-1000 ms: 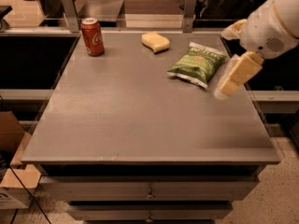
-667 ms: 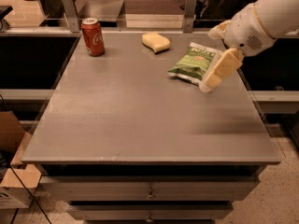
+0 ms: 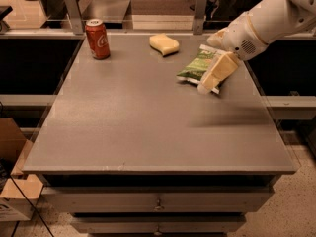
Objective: Pick sponge
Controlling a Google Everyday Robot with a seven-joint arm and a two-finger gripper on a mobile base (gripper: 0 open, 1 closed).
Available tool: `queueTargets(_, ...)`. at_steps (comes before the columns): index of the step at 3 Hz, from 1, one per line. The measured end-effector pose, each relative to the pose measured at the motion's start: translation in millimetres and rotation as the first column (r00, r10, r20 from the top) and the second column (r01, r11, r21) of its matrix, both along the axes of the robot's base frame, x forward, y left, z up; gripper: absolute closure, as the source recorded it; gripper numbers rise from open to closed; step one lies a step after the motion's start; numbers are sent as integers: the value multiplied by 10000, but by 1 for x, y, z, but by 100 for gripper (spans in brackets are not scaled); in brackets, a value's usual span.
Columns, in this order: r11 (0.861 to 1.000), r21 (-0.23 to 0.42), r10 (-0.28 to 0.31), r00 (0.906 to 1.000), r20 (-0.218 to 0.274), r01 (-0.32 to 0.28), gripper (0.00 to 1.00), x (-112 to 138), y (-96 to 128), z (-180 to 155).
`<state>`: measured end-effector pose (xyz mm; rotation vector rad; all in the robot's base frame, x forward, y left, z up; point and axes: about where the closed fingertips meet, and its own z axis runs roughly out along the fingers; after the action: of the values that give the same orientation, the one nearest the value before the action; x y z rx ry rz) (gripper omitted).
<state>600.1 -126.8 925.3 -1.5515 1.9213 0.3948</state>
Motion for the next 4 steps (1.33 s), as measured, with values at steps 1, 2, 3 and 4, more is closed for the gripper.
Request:
queueTargets(1, 9991, 404, -91, 9998, 153, 85, 0, 18, 13, -6)
queueTargets(2, 9915, 1302, -165, 9977, 659, 78, 0, 55, 31, -8)
queueTargets(3, 9816, 1891, -453, 9945, 946, 267, 0, 96, 46, -13)
queueTargets(4, 9651, 2553, -870, 9908, 1038, 579, 0, 130, 61, -24)
